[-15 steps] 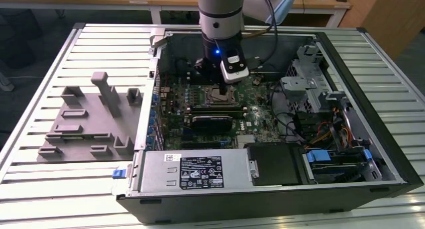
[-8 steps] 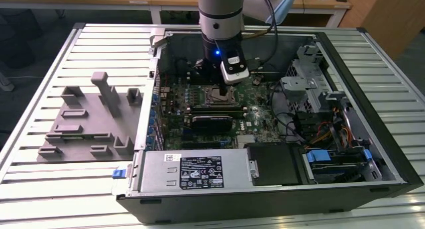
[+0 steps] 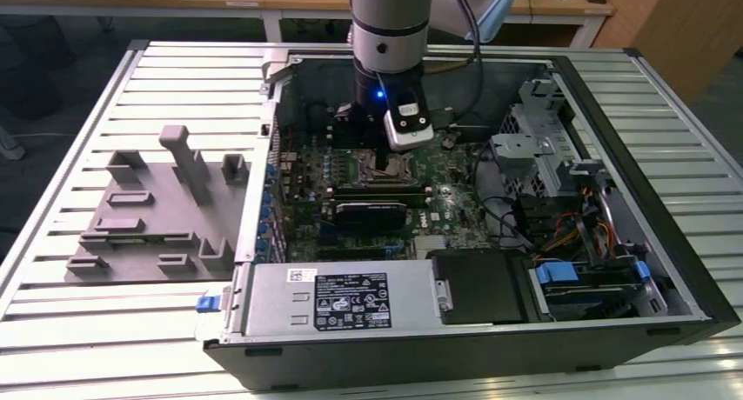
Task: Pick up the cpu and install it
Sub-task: 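Install the second cpu locking lever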
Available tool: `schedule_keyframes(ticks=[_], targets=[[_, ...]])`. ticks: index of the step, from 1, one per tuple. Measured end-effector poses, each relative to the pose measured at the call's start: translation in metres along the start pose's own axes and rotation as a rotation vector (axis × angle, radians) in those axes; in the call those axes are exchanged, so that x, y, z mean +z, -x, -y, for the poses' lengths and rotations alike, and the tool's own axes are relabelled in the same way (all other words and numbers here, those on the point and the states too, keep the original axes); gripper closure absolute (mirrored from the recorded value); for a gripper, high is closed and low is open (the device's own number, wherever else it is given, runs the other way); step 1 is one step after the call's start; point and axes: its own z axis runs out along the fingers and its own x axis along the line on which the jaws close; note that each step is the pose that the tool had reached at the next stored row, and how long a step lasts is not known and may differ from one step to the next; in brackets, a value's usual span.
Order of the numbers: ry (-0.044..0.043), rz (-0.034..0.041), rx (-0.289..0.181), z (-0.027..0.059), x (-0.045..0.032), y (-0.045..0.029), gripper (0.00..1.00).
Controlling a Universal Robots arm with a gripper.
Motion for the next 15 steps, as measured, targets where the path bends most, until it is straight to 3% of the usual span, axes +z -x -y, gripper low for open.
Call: schedule_keyframes(ticks=[15], targets=[[0.0004, -0.0002, -0.002, 0.0033, 0.0014, 0.0011, 0.89]])
